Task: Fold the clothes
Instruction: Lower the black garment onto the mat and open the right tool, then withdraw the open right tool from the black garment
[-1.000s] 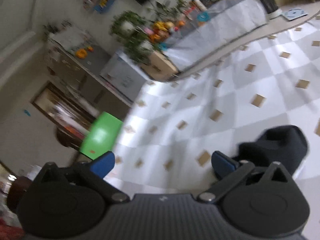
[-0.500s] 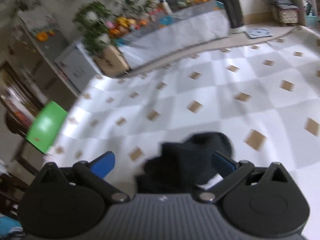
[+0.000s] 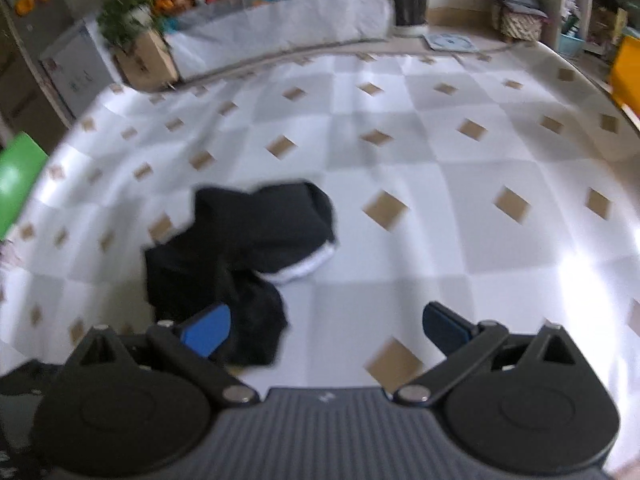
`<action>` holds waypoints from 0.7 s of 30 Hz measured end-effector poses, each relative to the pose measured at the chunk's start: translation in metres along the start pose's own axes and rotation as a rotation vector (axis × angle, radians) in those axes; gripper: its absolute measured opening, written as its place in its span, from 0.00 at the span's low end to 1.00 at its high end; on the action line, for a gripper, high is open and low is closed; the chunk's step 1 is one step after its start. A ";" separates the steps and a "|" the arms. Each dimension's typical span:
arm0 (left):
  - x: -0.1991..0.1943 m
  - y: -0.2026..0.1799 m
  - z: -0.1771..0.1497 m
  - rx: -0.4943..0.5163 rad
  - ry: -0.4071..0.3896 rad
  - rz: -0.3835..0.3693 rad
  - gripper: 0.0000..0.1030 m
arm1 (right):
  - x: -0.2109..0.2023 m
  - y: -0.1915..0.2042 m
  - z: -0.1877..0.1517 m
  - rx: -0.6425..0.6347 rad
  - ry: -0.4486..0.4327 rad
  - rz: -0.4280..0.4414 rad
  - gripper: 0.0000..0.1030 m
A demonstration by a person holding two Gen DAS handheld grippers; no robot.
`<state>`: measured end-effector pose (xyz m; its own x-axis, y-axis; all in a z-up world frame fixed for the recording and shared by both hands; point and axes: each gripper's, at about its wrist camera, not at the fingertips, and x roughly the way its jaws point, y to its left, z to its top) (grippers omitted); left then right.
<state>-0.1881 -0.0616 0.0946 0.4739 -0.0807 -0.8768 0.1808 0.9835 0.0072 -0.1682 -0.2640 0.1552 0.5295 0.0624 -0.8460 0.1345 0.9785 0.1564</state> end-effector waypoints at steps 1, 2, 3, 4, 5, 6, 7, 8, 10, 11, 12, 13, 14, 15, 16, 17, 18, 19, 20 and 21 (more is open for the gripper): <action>-0.002 -0.001 -0.004 -0.001 -0.001 0.003 0.97 | 0.000 -0.002 -0.004 0.004 0.013 -0.018 1.00; -0.004 -0.002 -0.007 -0.002 -0.002 0.006 0.97 | 0.000 -0.004 -0.007 0.004 0.024 -0.033 1.00; -0.006 -0.004 -0.010 0.003 -0.006 0.010 0.97 | -0.001 -0.004 -0.011 -0.004 0.032 -0.042 1.00; -0.009 -0.007 -0.013 0.008 -0.009 0.013 0.97 | -0.003 -0.004 -0.015 -0.018 0.036 -0.048 1.00; -0.010 -0.007 -0.016 0.005 -0.003 0.015 0.97 | -0.006 -0.003 -0.020 -0.037 0.039 -0.052 1.00; -0.011 -0.008 -0.018 0.002 0.003 0.017 0.97 | -0.008 -0.003 -0.023 -0.050 0.041 -0.056 1.00; -0.012 -0.008 -0.021 -0.009 0.006 0.017 0.97 | -0.011 -0.002 -0.026 -0.062 0.042 -0.060 1.00; -0.013 -0.009 -0.023 -0.019 0.009 0.017 0.97 | -0.014 -0.001 -0.030 -0.072 0.042 -0.060 1.00; -0.016 -0.010 -0.028 -0.023 0.008 0.028 0.97 | -0.018 0.000 -0.035 -0.081 0.047 -0.061 1.00; -0.017 -0.010 -0.030 -0.023 0.007 0.032 0.97 | -0.020 0.001 -0.037 -0.083 0.049 -0.059 1.00; -0.019 -0.011 -0.032 -0.023 0.007 0.035 0.97 | -0.023 0.002 -0.039 -0.084 0.052 -0.057 1.00; -0.019 -0.010 -0.034 -0.028 0.009 0.036 0.97 | -0.025 0.003 -0.041 -0.086 0.054 -0.053 1.00; -0.020 -0.009 -0.035 -0.033 0.012 0.037 0.97 | -0.026 0.004 -0.043 -0.087 0.055 -0.049 1.00; -0.021 -0.009 -0.036 -0.041 0.014 0.039 0.97 | -0.028 0.005 -0.045 -0.090 0.058 -0.049 1.00; -0.021 -0.008 -0.037 -0.053 0.017 0.042 0.97 | -0.029 0.006 -0.047 -0.096 0.058 -0.054 1.00; -0.022 -0.006 -0.038 -0.068 0.020 0.041 0.97 | -0.030 0.007 -0.049 -0.101 0.058 -0.060 1.00; -0.023 -0.005 -0.039 -0.083 0.024 0.039 0.97 | -0.031 0.007 -0.050 -0.107 0.055 -0.067 1.00; -0.025 -0.004 -0.040 -0.102 0.027 0.029 0.97 | -0.032 0.008 -0.052 -0.112 0.052 -0.074 1.00; -0.026 -0.003 -0.040 -0.119 0.033 0.021 0.97 | -0.033 0.009 -0.053 -0.115 0.050 -0.079 1.00; -0.027 -0.001 -0.040 -0.135 0.038 0.014 0.97 | -0.034 0.009 -0.054 -0.115 0.048 -0.081 1.00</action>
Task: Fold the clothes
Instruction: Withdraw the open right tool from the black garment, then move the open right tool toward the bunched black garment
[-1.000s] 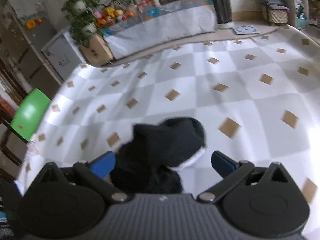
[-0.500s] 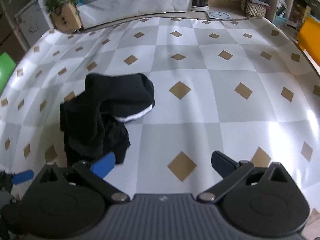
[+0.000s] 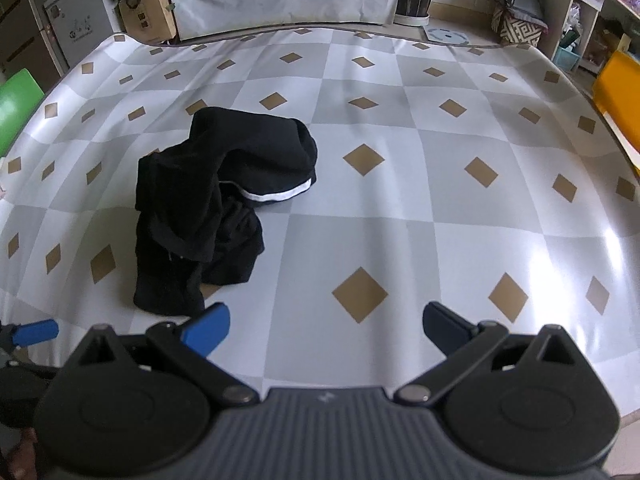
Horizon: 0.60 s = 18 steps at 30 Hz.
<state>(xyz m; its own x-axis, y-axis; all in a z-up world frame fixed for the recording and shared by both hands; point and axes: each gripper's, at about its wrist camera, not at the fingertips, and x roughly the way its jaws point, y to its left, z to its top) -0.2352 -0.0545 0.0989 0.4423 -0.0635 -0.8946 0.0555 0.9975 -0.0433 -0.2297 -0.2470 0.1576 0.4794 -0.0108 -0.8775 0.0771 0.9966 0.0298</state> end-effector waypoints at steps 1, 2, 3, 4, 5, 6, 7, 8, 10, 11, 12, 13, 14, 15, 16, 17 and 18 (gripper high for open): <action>-0.002 0.000 0.000 -0.009 0.000 0.000 0.97 | -0.001 0.000 -0.001 0.001 -0.001 -0.002 1.00; -0.004 0.000 0.000 -0.012 -0.003 0.003 0.97 | -0.001 0.000 -0.001 0.001 -0.003 -0.004 1.00; -0.007 -0.001 0.000 -0.008 -0.009 0.005 0.97 | -0.001 0.000 -0.002 0.002 -0.003 -0.006 1.00; -0.010 -0.002 0.001 -0.004 -0.014 0.007 0.97 | -0.001 -0.001 -0.002 0.003 -0.004 -0.008 1.00; -0.012 -0.003 0.001 0.000 -0.019 0.009 0.97 | -0.002 -0.001 -0.002 0.004 -0.005 -0.010 1.00; -0.015 -0.004 0.001 0.004 -0.024 0.011 0.97 | -0.002 -0.002 -0.003 0.005 -0.006 -0.012 1.00; -0.018 -0.004 0.001 0.005 -0.028 0.015 0.97 | -0.002 -0.003 -0.003 0.008 -0.009 -0.017 1.00; -0.020 -0.004 0.001 0.002 -0.031 0.016 0.97 | -0.003 -0.003 -0.004 0.011 -0.011 -0.022 1.00; -0.024 -0.003 0.001 -0.004 -0.038 0.016 0.97 | -0.004 -0.004 -0.005 0.016 -0.018 -0.029 1.00; -0.026 -0.003 0.000 -0.006 -0.041 0.015 0.97 | -0.006 -0.004 -0.006 0.018 -0.025 -0.038 1.00; -0.028 -0.002 0.000 -0.008 -0.043 0.015 0.97 | -0.007 -0.003 -0.007 0.016 -0.033 -0.045 1.00; -0.030 -0.002 0.000 -0.009 -0.044 0.017 0.97 | -0.008 -0.003 -0.008 0.014 -0.038 -0.048 1.00; -0.032 -0.002 0.000 -0.010 -0.045 0.020 0.97 | -0.009 -0.003 -0.009 0.019 -0.039 -0.051 1.00; -0.034 -0.002 0.000 -0.011 -0.048 0.020 0.97 | -0.010 -0.004 -0.010 0.025 -0.039 -0.055 1.00; -0.036 -0.002 0.000 -0.011 -0.052 0.020 0.97 | -0.010 -0.004 -0.011 0.030 -0.040 -0.058 1.00; -0.039 -0.002 0.000 -0.012 -0.057 0.018 0.97 | -0.011 -0.004 -0.012 0.038 -0.041 -0.050 1.00; -0.041 -0.001 0.000 -0.013 -0.063 0.017 0.97 | -0.012 -0.005 -0.014 0.049 -0.043 -0.041 1.00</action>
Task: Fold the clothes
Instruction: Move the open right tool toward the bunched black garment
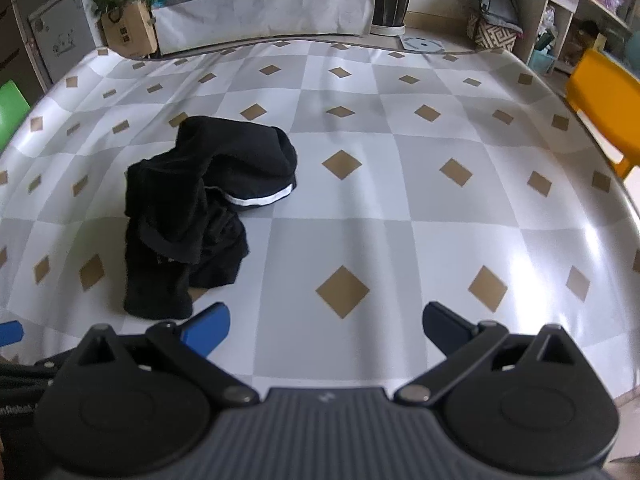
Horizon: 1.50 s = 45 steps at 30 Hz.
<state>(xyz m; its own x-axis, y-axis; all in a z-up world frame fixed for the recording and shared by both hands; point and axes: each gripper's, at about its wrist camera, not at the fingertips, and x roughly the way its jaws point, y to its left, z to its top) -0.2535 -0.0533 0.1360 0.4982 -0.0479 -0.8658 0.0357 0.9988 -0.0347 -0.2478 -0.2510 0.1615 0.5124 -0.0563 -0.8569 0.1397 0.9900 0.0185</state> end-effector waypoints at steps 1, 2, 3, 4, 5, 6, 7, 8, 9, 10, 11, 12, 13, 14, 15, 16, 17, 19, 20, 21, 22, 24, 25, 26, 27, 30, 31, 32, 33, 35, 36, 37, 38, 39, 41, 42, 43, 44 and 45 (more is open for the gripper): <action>-0.003 0.000 0.000 -0.002 -0.005 -0.002 0.97 | -0.001 -0.001 -0.001 0.011 -0.002 0.009 1.00; -0.006 0.001 0.001 -0.005 -0.013 -0.004 0.97 | -0.002 -0.002 -0.003 0.025 -0.010 0.009 1.00; -0.008 0.002 0.001 -0.009 -0.021 -0.007 0.97 | -0.003 -0.003 -0.005 0.035 -0.017 0.003 1.00; -0.011 0.002 0.002 -0.012 -0.028 -0.010 0.97 | -0.004 -0.004 -0.006 0.043 -0.024 0.002 1.00; -0.014 0.002 0.003 -0.011 -0.034 -0.011 0.97 | -0.005 -0.004 -0.008 0.045 -0.028 0.003 1.00; -0.017 0.002 0.004 -0.010 -0.041 -0.013 0.97 | -0.007 -0.004 -0.009 0.047 -0.031 0.005 1.00; -0.019 0.001 0.004 -0.005 -0.047 -0.014 0.97 | -0.008 -0.005 -0.011 0.049 -0.035 0.007 1.00; -0.021 0.001 0.005 0.000 -0.053 -0.015 0.97 | -0.009 -0.005 -0.013 0.048 -0.044 0.007 1.00; -0.023 0.001 0.005 0.005 -0.059 -0.016 0.97 | -0.010 -0.005 -0.015 0.045 -0.058 0.010 1.00; -0.025 0.001 0.006 0.009 -0.063 -0.015 0.97 | -0.009 -0.006 -0.019 0.040 -0.066 0.010 1.00; -0.026 0.001 0.007 0.010 -0.066 -0.014 0.97 | -0.006 -0.007 -0.022 0.046 -0.055 0.012 1.00; -0.027 0.001 0.008 0.010 -0.068 -0.013 0.97 | -0.002 -0.009 -0.025 0.052 -0.044 0.013 1.00; -0.027 0.002 0.010 0.009 -0.069 -0.011 0.97 | 0.002 -0.010 -0.027 0.064 -0.029 0.015 1.00; -0.027 0.002 0.011 0.008 -0.069 -0.009 0.97 | 0.005 -0.010 -0.027 0.068 -0.015 0.010 1.00; -0.026 0.003 0.012 0.007 -0.069 -0.007 0.97 | 0.007 -0.009 -0.026 0.070 -0.008 0.003 1.00; -0.025 0.004 0.013 0.006 -0.070 -0.005 0.97 | 0.009 -0.008 -0.025 0.072 -0.001 -0.003 1.00; -0.024 0.004 0.015 0.007 -0.070 -0.002 0.97 | 0.009 -0.007 -0.023 0.076 -0.007 0.001 1.00; -0.021 0.004 0.019 0.012 -0.074 0.007 0.97 | 0.009 -0.006 -0.021 0.078 -0.020 0.012 1.00; -0.020 0.003 0.021 0.014 -0.079 0.012 0.97 | 0.010 -0.005 -0.020 0.076 -0.018 0.010 1.00; -0.018 0.003 0.022 0.016 -0.084 0.016 0.97 | 0.011 -0.003 -0.018 0.071 -0.013 0.006 1.00; -0.017 0.003 0.024 0.014 -0.087 0.017 0.97 | 0.013 -0.002 -0.017 0.067 -0.008 -0.001 1.00; -0.015 0.003 0.027 0.007 -0.090 0.012 0.97 | 0.015 0.000 -0.015 0.065 -0.005 -0.011 1.00; -0.014 0.004 0.028 0.002 -0.089 0.009 0.97 | 0.016 0.001 -0.015 0.062 -0.005 -0.010 1.00; -0.013 0.004 0.030 0.001 -0.087 0.007 0.97 | 0.017 0.002 -0.015 0.059 -0.003 -0.009 1.00; -0.012 0.003 0.032 -0.001 -0.085 0.006 0.97 | 0.018 0.002 -0.014 0.061 -0.002 -0.010 1.00; -0.010 0.001 0.034 0.008 -0.088 0.008 0.97 | 0.018 0.002 -0.012 0.069 -0.003 -0.013 1.00; -0.010 0.001 0.034 0.009 -0.087 0.007 0.97 | 0.018 0.002 -0.012 0.071 -0.003 -0.014 1.00; -0.009 0.000 0.035 0.010 -0.086 0.006 0.97 | 0.019 0.001 -0.012 0.073 0.001 -0.019 1.00; -0.009 -0.001 0.035 0.012 -0.086 0.005 0.97 | 0.020 0.001 -0.012 0.075 0.005 -0.023 1.00; -0.007 -0.002 0.036 0.019 -0.082 0.004 0.97 | 0.021 0.001 -0.011 0.077 0.010 -0.029 1.00; -0.007 -0.003 0.036 0.023 -0.081 0.004 0.97 | 0.022 0.001 -0.011 0.077 0.011 -0.029 1.00; -0.006 -0.003 0.036 0.029 -0.081 0.004 0.97 | 0.022 0.000 -0.010 0.078 0.013 -0.030 1.00; -0.005 -0.004 0.037 0.035 -0.080 0.006 0.97 | 0.023 0.001 -0.010 0.075 0.016 -0.035 1.00; -0.004 -0.005 0.037 0.043 -0.080 0.008 0.97 | 0.024 0.001 -0.009 0.073 0.018 -0.041 1.00; -0.003 -0.006 0.039 0.057 -0.079 0.011 0.97 | 0.027 0.002 -0.007 0.074 0.024 -0.044 1.00; -0.002 -0.005 0.041 0.062 -0.079 0.011 0.97 | 0.028 0.002 -0.006 0.074 0.027 -0.039 1.00; -0.001 -0.005 0.042 0.066 -0.078 0.012 0.97 | 0.030 0.002 -0.004 0.075 0.030 -0.035 1.00; 0.001 -0.005 0.044 0.070 -0.079 0.012 0.97 | 0.031 0.002 -0.002 0.074 0.032 -0.039 1.00; 0.002 -0.004 0.046 0.075 -0.080 0.013 0.97 | 0.033 0.003 0.000 0.067 0.032 -0.047 1.00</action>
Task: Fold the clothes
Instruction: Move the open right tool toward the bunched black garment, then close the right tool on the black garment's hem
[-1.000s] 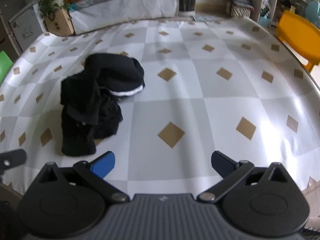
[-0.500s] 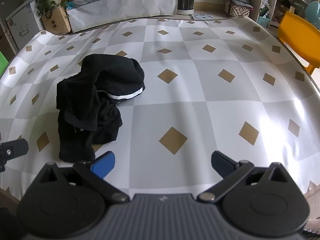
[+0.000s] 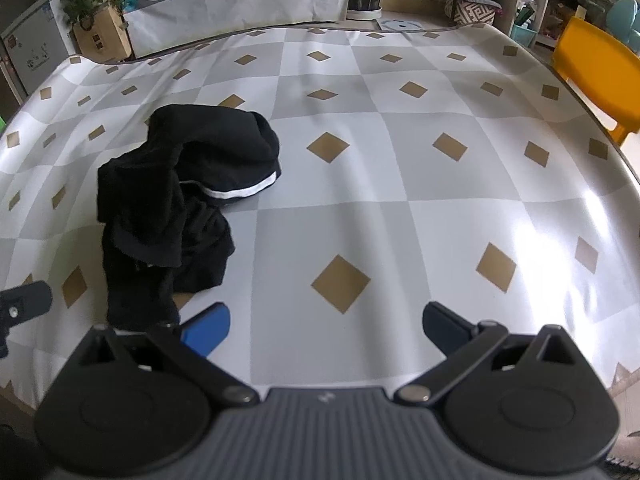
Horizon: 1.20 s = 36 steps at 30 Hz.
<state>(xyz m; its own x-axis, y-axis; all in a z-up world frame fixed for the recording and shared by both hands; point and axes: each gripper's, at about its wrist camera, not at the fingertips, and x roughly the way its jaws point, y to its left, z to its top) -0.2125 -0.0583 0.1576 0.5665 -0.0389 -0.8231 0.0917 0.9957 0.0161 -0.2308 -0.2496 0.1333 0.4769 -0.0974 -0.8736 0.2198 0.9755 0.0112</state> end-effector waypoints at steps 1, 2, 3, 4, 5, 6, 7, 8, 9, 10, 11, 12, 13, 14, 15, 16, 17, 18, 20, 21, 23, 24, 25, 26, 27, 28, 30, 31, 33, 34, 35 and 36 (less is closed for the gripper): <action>0.002 0.000 0.002 0.005 -0.001 0.001 0.97 | 0.001 0.001 0.002 -0.007 0.000 -0.008 1.00; 0.003 0.000 0.004 0.010 -0.002 0.005 0.97 | 0.003 0.002 0.004 -0.015 0.000 -0.016 1.00; 0.006 0.001 0.006 0.014 -0.002 0.007 0.97 | 0.005 0.003 0.006 -0.021 0.004 -0.017 1.00; 0.008 0.001 0.009 0.018 -0.002 0.009 0.97 | 0.007 0.004 0.008 -0.024 0.005 -0.019 1.00; 0.009 0.001 0.011 0.021 -0.002 0.008 0.97 | 0.008 0.005 0.011 -0.030 0.004 -0.025 1.00; 0.011 0.001 0.013 0.024 -0.002 0.007 0.97 | 0.010 0.007 0.013 -0.036 0.002 -0.031 1.00; 0.013 0.001 0.015 0.027 -0.003 0.006 0.97 | 0.011 0.008 0.016 -0.043 -0.001 -0.038 1.00; 0.014 0.001 0.018 0.030 -0.004 0.006 0.97 | 0.012 0.009 0.018 -0.047 -0.005 -0.046 1.00; 0.016 0.001 0.020 0.032 -0.005 0.004 0.97 | 0.014 0.010 0.021 -0.047 -0.006 -0.050 1.00; 0.018 0.000 0.022 0.034 -0.006 0.002 0.97 | 0.015 0.010 0.022 -0.046 -0.004 -0.050 1.00; 0.020 0.000 0.024 0.035 -0.005 0.000 0.97 | 0.017 0.010 0.025 -0.042 -0.001 -0.044 1.00; 0.023 0.000 0.027 0.036 -0.004 -0.002 0.97 | 0.019 0.010 0.027 -0.037 0.001 -0.034 1.00; 0.025 0.000 0.029 0.037 -0.003 -0.004 0.97 | 0.021 0.009 0.030 -0.035 0.003 -0.023 1.00; 0.028 -0.001 0.031 0.039 -0.002 -0.006 0.97 | 0.023 0.010 0.033 -0.037 0.006 -0.010 1.00; 0.030 -0.001 0.034 0.043 -0.004 -0.007 0.97 | 0.026 0.010 0.035 -0.041 0.006 -0.011 1.00; 0.033 -0.001 0.036 0.050 -0.006 -0.008 0.97 | 0.028 0.011 0.037 -0.046 0.007 -0.011 1.00; 0.036 -0.001 0.038 0.058 -0.007 -0.009 0.97 | 0.031 0.012 0.040 -0.053 0.005 -0.020 1.00; 0.038 -0.001 0.040 0.068 -0.008 -0.009 0.97 | 0.033 0.012 0.043 -0.057 0.002 -0.020 1.00; 0.043 0.000 0.045 0.089 -0.012 -0.006 0.97 | 0.038 0.008 0.051 -0.040 -0.002 0.020 1.00; 0.045 0.001 0.047 0.100 -0.016 -0.002 0.97 | 0.041 0.005 0.054 -0.032 -0.004 0.040 1.00; 0.050 0.004 0.052 0.121 -0.024 0.006 0.97 | 0.044 -0.003 0.063 0.020 -0.023 0.082 1.00; 0.052 0.006 0.055 0.130 -0.027 0.010 0.97 | 0.046 -0.008 0.068 0.048 -0.035 0.102 1.00; 0.055 0.008 0.057 0.134 -0.029 0.012 0.97 | 0.046 -0.012 0.071 0.074 -0.049 0.117 1.00; 0.057 0.010 0.060 0.137 -0.031 0.014 0.97 | 0.048 -0.014 0.075 0.091 -0.061 0.138 1.00; 0.060 0.012 0.061 0.137 -0.035 0.011 0.97 | 0.049 -0.016 0.079 0.108 -0.072 0.159 1.00; 0.062 0.014 0.063 0.137 -0.038 0.009 0.97 | 0.052 -0.016 0.083 0.113 -0.072 0.192 1.00; 0.069 0.018 0.065 0.131 -0.038 0.008 0.97 | 0.057 -0.015 0.091 0.124 -0.071 0.259 1.00; 0.072 0.019 0.064 0.125 -0.036 0.004 0.97 | 0.060 -0.012 0.094 0.133 -0.062 0.279 1.00; 0.078 0.023 0.061 0.115 -0.028 -0.008 0.97 | 0.064 -0.005 0.099 0.152 -0.033 0.316 0.99; 0.081 0.024 0.058 0.112 -0.020 -0.015 0.97 | 0.065 0.000 0.100 0.152 -0.021 0.342 0.99; 0.084 0.025 0.057 0.114 -0.005 -0.011 0.97 | 0.065 0.005 0.102 0.143 -0.020 0.366 0.99; 0.085 0.025 0.057 0.116 -0.001 -0.010 0.97 | 0.065 0.012 0.103 0.131 -0.025 0.379 0.99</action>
<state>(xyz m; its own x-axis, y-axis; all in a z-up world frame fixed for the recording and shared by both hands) -0.1152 -0.0415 0.1204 0.5657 -0.0490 -0.8231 0.1915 0.9787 0.0733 -0.1100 -0.2645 0.1268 0.5655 0.2578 -0.7834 0.1306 0.9099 0.3937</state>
